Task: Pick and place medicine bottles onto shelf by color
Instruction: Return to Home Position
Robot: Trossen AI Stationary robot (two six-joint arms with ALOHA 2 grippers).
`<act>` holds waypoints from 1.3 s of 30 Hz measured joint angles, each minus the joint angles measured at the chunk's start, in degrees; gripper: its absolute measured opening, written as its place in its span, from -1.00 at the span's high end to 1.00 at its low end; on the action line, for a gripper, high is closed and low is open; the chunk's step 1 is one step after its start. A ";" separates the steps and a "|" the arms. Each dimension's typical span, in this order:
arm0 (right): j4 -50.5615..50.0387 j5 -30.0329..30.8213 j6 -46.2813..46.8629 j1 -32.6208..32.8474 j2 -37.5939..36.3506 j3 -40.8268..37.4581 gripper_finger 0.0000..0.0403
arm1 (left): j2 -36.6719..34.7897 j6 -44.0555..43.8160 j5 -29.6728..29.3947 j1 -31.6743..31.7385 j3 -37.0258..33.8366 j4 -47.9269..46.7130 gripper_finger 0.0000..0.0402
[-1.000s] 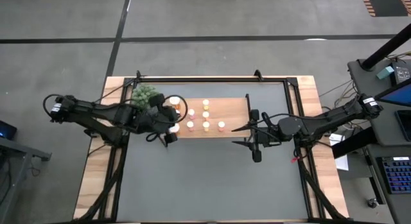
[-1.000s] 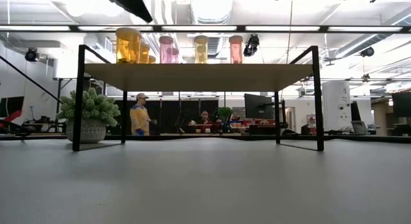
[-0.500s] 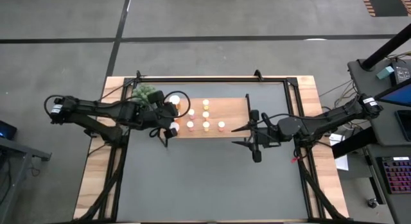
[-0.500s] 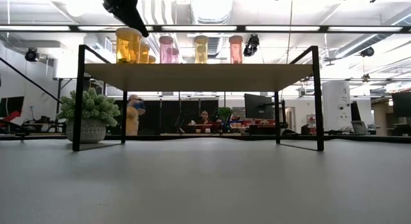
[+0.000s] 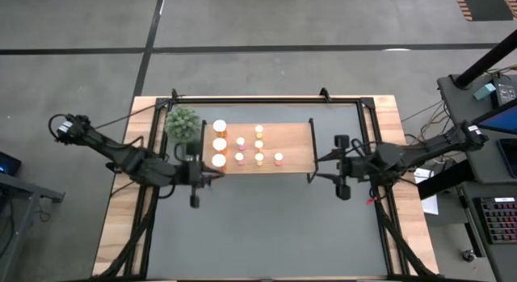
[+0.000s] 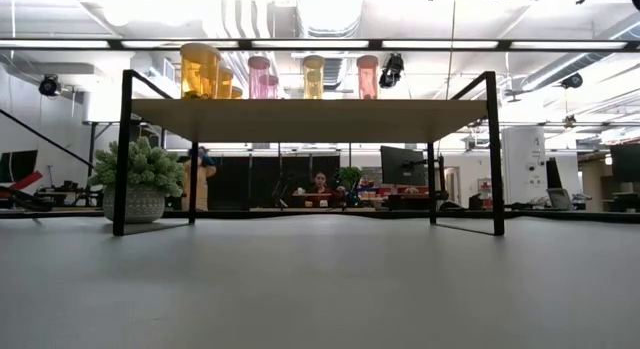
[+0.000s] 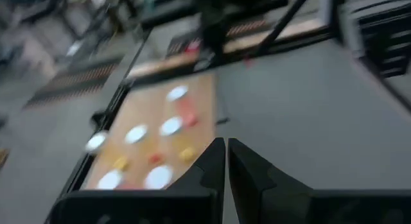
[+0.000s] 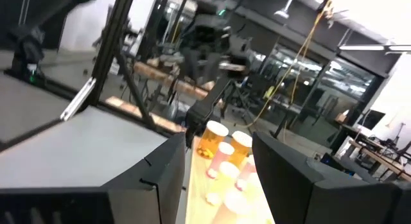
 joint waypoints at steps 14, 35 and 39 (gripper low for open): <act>8.59 0.11 2.27 -0.02 -15.23 -12.97 0.15 | -19.14 7.41 5.54 -1.94 -18.52 15.18 0.99; 26.11 0.11 6.58 -6.80 -16.95 -25.41 0.15 | -35.90 14.11 7.04 -1.93 -32.88 23.22 0.99; 26.09 0.09 5.82 -6.80 -17.40 -25.42 0.15 | -40.40 14.36 7.02 -1.93 -34.81 23.20 0.99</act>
